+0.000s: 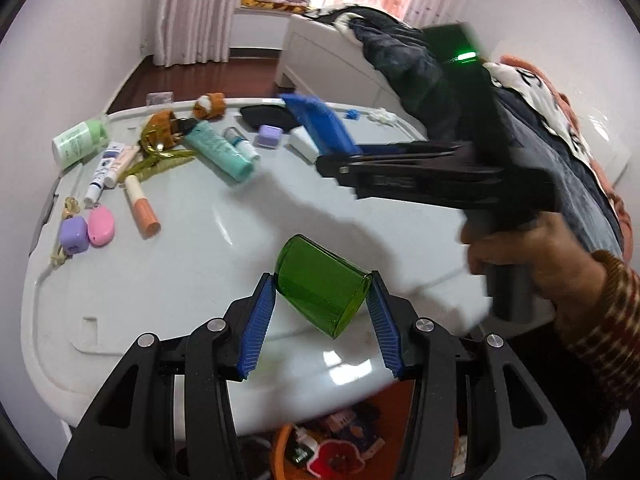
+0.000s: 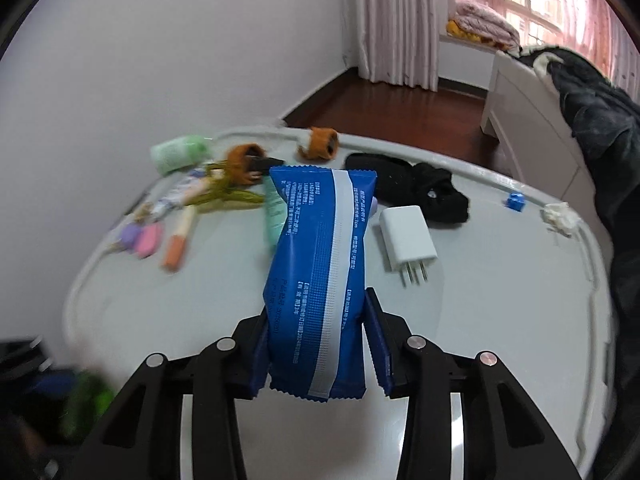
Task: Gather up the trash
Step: 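Grasp the blue-and-white wipes packet with the right tool, then carry the cup and wipes packet over the bin and open both tools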
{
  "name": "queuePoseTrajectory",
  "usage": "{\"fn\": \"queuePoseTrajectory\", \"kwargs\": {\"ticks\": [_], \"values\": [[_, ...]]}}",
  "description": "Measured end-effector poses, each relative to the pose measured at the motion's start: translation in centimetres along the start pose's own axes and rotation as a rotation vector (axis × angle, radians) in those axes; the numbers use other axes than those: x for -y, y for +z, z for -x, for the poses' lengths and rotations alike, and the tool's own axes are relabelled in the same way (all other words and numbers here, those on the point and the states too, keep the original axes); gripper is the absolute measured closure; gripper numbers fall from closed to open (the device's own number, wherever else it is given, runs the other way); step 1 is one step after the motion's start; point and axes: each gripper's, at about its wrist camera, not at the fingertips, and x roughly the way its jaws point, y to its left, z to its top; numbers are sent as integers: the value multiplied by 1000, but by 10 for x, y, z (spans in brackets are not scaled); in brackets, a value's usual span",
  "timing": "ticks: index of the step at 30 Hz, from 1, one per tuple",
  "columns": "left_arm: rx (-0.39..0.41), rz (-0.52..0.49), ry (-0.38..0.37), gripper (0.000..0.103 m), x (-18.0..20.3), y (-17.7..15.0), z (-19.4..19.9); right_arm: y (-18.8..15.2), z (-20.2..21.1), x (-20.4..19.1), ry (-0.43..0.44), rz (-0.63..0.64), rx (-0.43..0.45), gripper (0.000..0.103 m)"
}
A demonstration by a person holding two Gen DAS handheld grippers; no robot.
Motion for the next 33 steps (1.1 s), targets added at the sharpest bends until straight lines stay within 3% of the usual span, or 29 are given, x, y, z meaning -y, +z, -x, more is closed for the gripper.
{"fn": "queuePoseTrajectory", "kwargs": {"ticks": [4, 6, 13, 16, 17, 19, 21, 26, 29, 33], "values": [[-75, -26, -47, 57, 22, -33, 11, -60, 61, -13, 70, -14, -35, 62], [-153, -30, -72, 57, 33, -59, 12, -98, 80, -21, 93, -20, -88, 62], [-392, 14, -83, 57, 49, -137, -4, -188, 86, -43, 170, -38, -262, 61], [-438, 34, -62, 54, 48, -145, -13, -206, 72, -52, 217, -42, -364, 51], [-449, 32, -54, 44, 47, -144, -15, -208, 69, -53, 226, -38, -382, 36], [-462, 43, -16, 27, 45, -143, -15, -204, 73, -53, 206, -34, -373, 30], [-460, 63, 14, 24, 40, -140, -13, -196, 79, -47, 189, -49, -334, 27], [-418, 145, -10, 22, 28, -133, -6, -154, 108, -23, 122, -103, -169, 21], [-301, 127, 32, 22, 26, -108, 8, -123, 128, -14, 116, -98, -67, 20], [-106, 187, 97, 21, 4, -41, 23, -69, 150, 1, 99, -126, 107, 15]]}}
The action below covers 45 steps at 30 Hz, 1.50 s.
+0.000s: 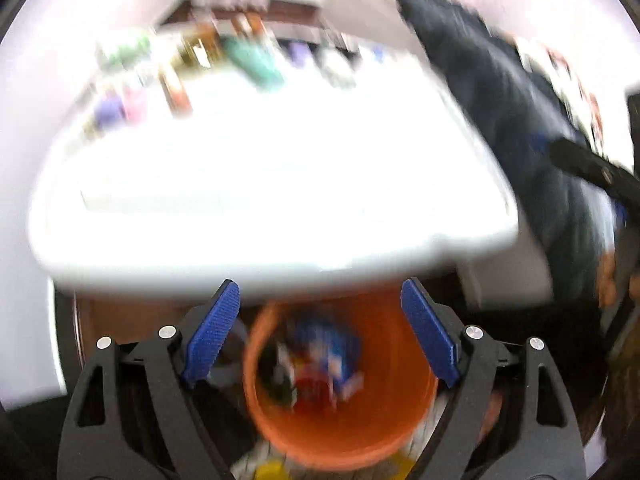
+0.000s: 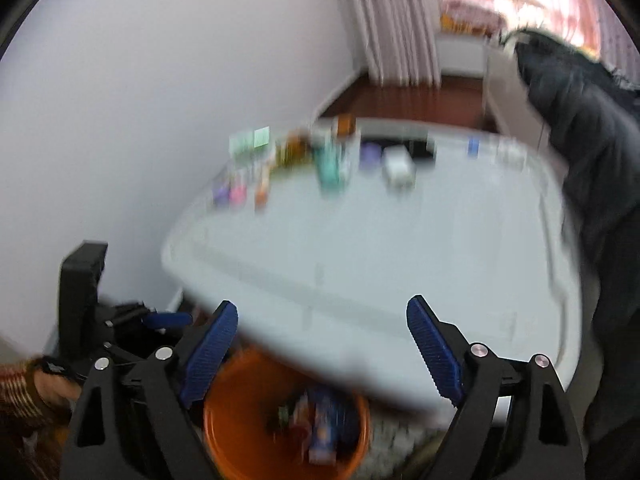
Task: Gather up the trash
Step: 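Carry the cup and wipes packet over the bin and open both tools, then grasp the teal squeeze tube with the left tool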
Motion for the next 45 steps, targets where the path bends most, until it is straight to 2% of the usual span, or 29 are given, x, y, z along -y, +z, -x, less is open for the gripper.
{"fn": "queuePoseTrajectory", "kwargs": {"ticks": [2, 4, 6, 8, 12, 20, 22, 24, 26, 28, 29, 31, 36, 39, 45], "values": [[79, 59, 43, 20, -9, 41, -4, 26, 3, 3, -33, -8, 101, 5], [110, 110, 96, 20, -14, 73, -18, 33, 5, 7, -70, -13, 182, 5], [140, 162, 172, 20, -21, 103, -39, 24, 0, 11, -86, -6, 230, 5], [147, 216, 225, 20, -34, 130, -64, 17, -4, 11, -122, 26, 239, 5], [99, 251, 314, 20, -49, 171, -119, 13, -8, 3, -156, 105, 242, 5], [73, 328, 363, 20, -66, 199, -164, 6, -7, 14, -107, 82, 198, 5], [81, 332, 416, 20, -68, 202, -169, 6, -5, 17, -99, 66, 195, 5], [84, 326, 465, 24, -71, 201, -173, 6, -3, 19, -88, 51, 189, 5], [90, 292, 516, 35, -71, 200, -175, 6, -1, 20, -78, 41, 190, 5], [106, 244, 509, 53, -71, 201, -171, 6, 1, 20, -67, 39, 195, 5], [110, 217, 488, 71, -72, 202, -168, 6, 2, 20, -66, 40, 198, 5], [101, 203, 418, 73, -77, 198, -159, 6, 3, 19, -65, 47, 200, 5], [137, 91, 383, 73, -60, 173, -125, 5, 0, 20, -73, 50, 197, 5], [146, 85, 331, 73, -48, 156, -104, 5, -6, 21, -95, 52, 184, 5], [163, 44, 228, 73, -21, 114, -63, 14, -47, 28, -193, 122, 87, 5]]}}
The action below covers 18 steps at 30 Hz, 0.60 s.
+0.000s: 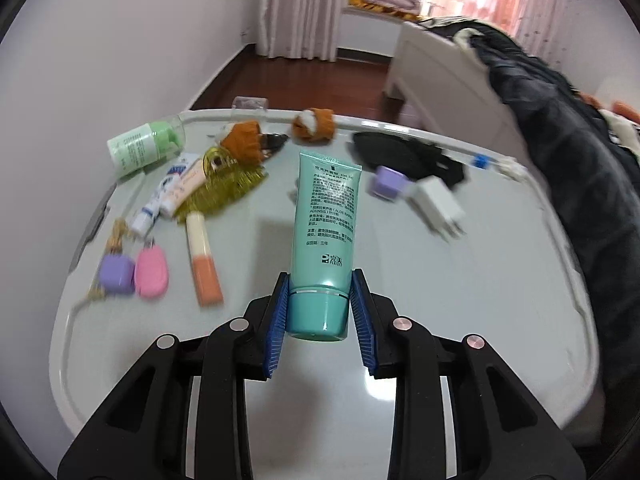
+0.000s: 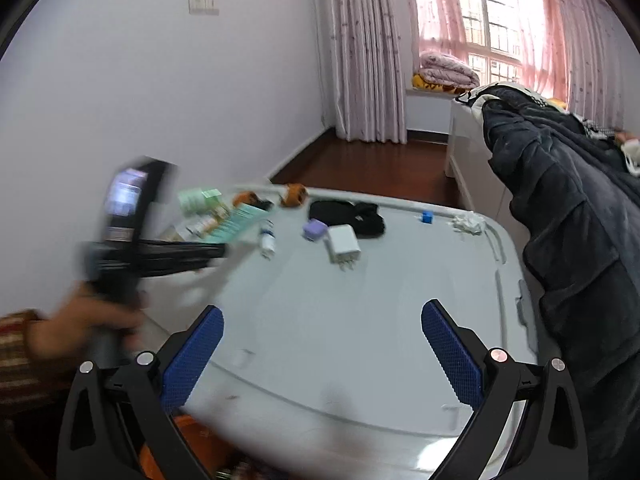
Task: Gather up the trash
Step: 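Grasp the teal squeeze tube with the left tool, then grasp the white phone charger with the right tool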
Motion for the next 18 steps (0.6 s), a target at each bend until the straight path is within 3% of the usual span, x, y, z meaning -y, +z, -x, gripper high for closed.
{"fn": "queuePoseTrajectory", "kwargs": {"ticks": [3, 8, 11, 18], "values": [[28, -24, -28, 73, 7, -12, 12, 20, -40, -1, 15, 41, -31, 5], [42, 0, -88, 73, 5, -21, 16, 49, -125, 1, -44, 78, -80, 6], [45, -25, -85, 73, 6, -25, 17, 60, -175, -1, -88, 110, -117, 11], [28, -2, -104, 73, -9, -29, 18, 67, -234, -1, -106, 85, -168, 14]]}}
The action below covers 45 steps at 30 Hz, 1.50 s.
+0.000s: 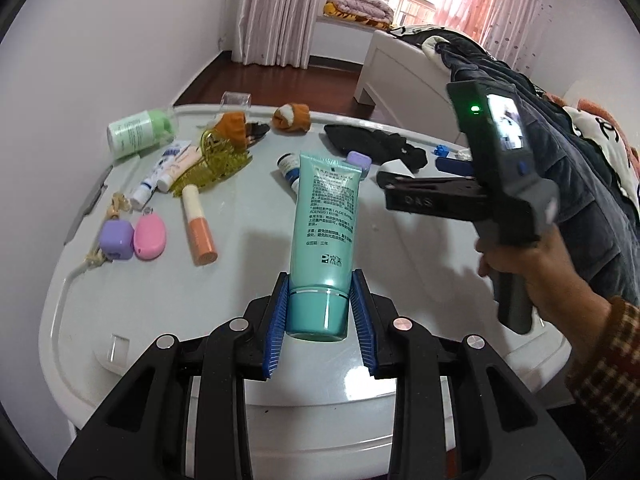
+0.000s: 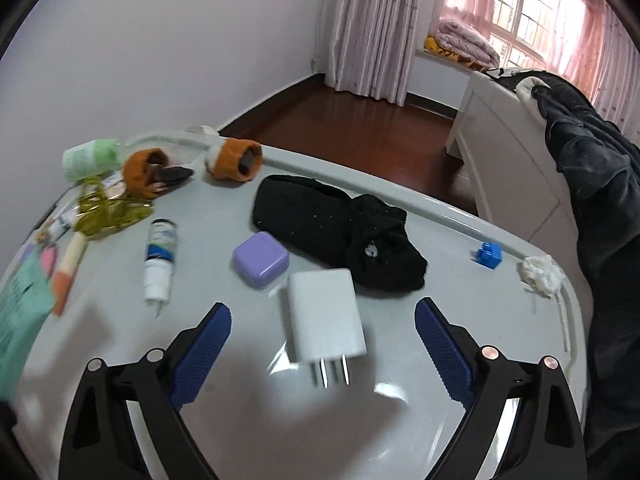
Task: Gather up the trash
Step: 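Grasp the white phone charger with the right tool, then carry the teal tube and charger over the bin and open both tools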
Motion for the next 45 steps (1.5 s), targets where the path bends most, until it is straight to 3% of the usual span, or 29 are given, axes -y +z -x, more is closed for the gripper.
{"fn": "queuePoseTrajectory", "kwargs": {"ticks": [1, 3, 4, 5, 12, 19, 29, 34, 40, 41, 42, 44, 45], "values": [[-3, 2, -4, 73, -1, 0, 0, 1, -5, -2, -11, 5, -3, 17], [1, -4, -4, 73, -1, -1, 2, 1, -14, -5, -21, 16, -26, 36], [5, -10, -4, 73, -1, -2, 4, 0, -20, -6, -18, 15, -51, 57], [8, -17, -2, 73, 0, -2, 5, -1, -19, -5, -2, 0, -39, 62], [7, -8, -20, 73, -1, -1, 6, -7, 5, -8, 30, 31, -39, 62], [-6, -71, -37, 73, 9, -11, 19, -31, 91, -12, 119, 25, 27, 63], [-54, -79, -73, 73, 27, -74, 74, -102, 175, -37, 193, 16, 49, 63], [-174, -114, -121, 73, 37, -117, 93, -154, 228, -63, 298, 0, 20, 63], [-387, -154, -161, 73, 43, -174, 82, -226, 235, -91, 350, -8, -148, 63], [-399, -151, -158, 70, 42, -176, 80, -235, 231, -92, 353, -20, -187, 63], [-417, -140, -155, 61, 41, -179, 76, -242, 224, -93, 357, -30, -239, 63], [-437, -126, -119, 45, 37, -179, 70, -249, 223, -92, 329, -43, -253, 39], [-439, -114, -95, 37, 33, -179, 68, -247, 226, -91, 318, -33, -239, 33]]}}
